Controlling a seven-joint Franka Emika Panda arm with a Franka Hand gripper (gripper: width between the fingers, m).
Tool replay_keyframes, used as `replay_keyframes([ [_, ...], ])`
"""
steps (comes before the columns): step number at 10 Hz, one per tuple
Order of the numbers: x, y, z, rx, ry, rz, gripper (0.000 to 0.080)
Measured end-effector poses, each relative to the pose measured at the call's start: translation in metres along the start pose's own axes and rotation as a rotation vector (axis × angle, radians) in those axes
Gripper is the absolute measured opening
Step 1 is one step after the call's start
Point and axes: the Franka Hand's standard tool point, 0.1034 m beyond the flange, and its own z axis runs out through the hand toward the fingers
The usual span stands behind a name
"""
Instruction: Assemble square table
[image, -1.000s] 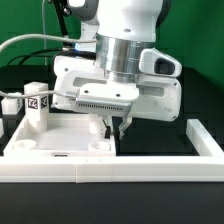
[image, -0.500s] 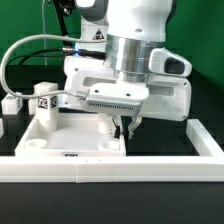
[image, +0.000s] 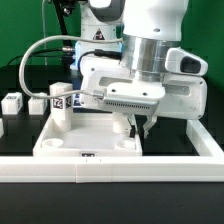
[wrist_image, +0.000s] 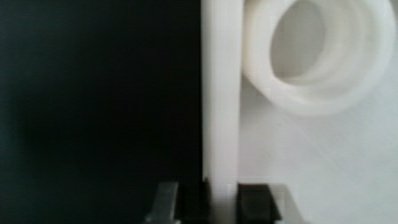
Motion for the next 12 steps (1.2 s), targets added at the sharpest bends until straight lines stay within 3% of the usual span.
replay_keyframes([
  [2,0.002,0.013,-0.002,-0.004,0.000,0.018,0.0057],
  [4,0.005,0.037,-0.006,-0.009,0.000,0.041,0.0057],
  [8,0.005,0.072,-0.008,0.005,0.010,0.015,0.0057],
  [9,0.005,0.077,-0.008,0.025,0.019,-0.002,0.0057],
  [12,0.005,0.077,-0.009,0.124,0.053,-0.011,0.0057],
])
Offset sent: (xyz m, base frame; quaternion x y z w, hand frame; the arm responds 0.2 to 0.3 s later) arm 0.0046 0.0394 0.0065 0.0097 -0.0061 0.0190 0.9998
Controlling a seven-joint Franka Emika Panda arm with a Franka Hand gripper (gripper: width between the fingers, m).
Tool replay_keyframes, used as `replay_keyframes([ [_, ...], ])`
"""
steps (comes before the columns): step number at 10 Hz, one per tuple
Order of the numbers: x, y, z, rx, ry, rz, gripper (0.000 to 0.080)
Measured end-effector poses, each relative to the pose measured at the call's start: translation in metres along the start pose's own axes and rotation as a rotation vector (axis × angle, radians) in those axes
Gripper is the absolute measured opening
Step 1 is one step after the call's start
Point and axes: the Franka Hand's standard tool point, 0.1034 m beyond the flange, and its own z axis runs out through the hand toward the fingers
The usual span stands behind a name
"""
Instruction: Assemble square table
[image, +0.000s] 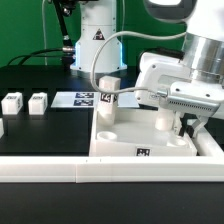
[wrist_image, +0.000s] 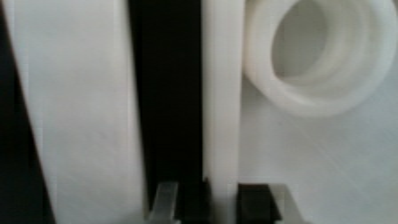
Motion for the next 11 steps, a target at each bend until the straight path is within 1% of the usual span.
replay_keyframes([
  [3,0.000,-0.002,0.001,0.004,0.004,0.002,0.0057],
  [4,0.001,-0.007,0.003,0.013,0.012,0.010,0.0159],
  [5,0.002,-0.012,0.005,0.024,0.022,0.019,0.0299],
  [6,0.003,-0.018,0.005,0.044,0.035,0.033,0.0434],
  [7,0.005,-0.023,0.004,0.062,0.045,0.049,0.0434],
  [8,0.005,-0.027,0.001,0.071,0.046,0.074,0.0593],
  [9,0.002,-0.029,-0.010,0.069,0.027,0.108,0.0632],
  [10,0.000,-0.029,-0.023,0.055,-0.004,0.143,0.0632],
  [11,-0.001,-0.033,-0.036,0.047,-0.028,0.167,0.0646],
])
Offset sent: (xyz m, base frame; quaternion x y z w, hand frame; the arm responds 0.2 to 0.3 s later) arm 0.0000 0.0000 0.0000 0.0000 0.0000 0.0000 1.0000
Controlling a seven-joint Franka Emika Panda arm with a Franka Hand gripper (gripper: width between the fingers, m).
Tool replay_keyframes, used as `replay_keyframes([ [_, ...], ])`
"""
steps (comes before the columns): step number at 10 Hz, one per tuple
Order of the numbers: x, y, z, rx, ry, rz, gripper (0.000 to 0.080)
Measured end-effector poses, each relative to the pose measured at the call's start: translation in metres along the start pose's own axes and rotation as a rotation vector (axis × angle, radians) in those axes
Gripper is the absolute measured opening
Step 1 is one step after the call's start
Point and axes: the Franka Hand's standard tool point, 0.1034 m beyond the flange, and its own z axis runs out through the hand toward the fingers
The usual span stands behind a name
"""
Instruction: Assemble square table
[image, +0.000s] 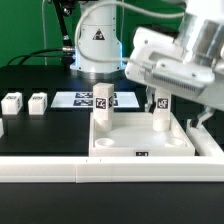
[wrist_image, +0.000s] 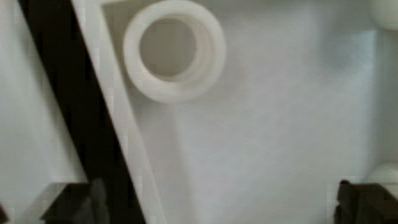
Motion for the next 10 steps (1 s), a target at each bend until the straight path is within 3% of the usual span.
replay_keyframes([
  [2,-0.005,-0.014,-0.016,-0.011,-0.030,0.010,0.0649],
  [5,-0.013,-0.045,-0.022,-0.006,-0.032,-0.057,0.0649],
  [6,-0.018,-0.065,-0.027,-0.001,-0.038,-0.086,0.0649],
  [8,-0.010,-0.095,-0.031,0.028,-0.020,-0.097,0.0649],
  [10,-0.009,-0.095,-0.029,0.028,-0.017,-0.029,0.0649],
])
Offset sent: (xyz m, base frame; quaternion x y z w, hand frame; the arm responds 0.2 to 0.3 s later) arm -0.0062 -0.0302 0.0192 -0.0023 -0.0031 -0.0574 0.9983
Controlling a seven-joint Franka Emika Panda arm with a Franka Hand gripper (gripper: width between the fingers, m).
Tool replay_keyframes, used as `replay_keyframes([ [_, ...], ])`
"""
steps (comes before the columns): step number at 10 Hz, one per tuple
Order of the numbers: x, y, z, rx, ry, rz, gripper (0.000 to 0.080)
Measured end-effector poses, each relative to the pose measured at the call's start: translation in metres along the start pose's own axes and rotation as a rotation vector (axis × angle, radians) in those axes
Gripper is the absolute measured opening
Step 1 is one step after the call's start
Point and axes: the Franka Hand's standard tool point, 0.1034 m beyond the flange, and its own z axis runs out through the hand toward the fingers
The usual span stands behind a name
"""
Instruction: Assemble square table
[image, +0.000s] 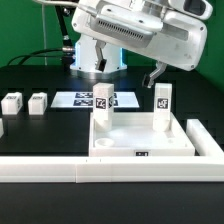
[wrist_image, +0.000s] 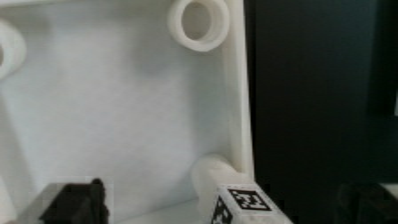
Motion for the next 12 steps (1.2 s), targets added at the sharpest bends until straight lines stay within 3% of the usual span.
replay_keyframes([
  [3,0.000,-0.001,0.002,-0.001,0.003,0.225,0.0649],
  [6,0.004,-0.036,0.014,-0.024,0.055,0.543,0.0649],
  [8,0.009,-0.053,0.017,-0.017,0.062,0.690,0.0649],
  [12,0.010,-0.054,0.017,-0.011,0.074,0.942,0.0649],
])
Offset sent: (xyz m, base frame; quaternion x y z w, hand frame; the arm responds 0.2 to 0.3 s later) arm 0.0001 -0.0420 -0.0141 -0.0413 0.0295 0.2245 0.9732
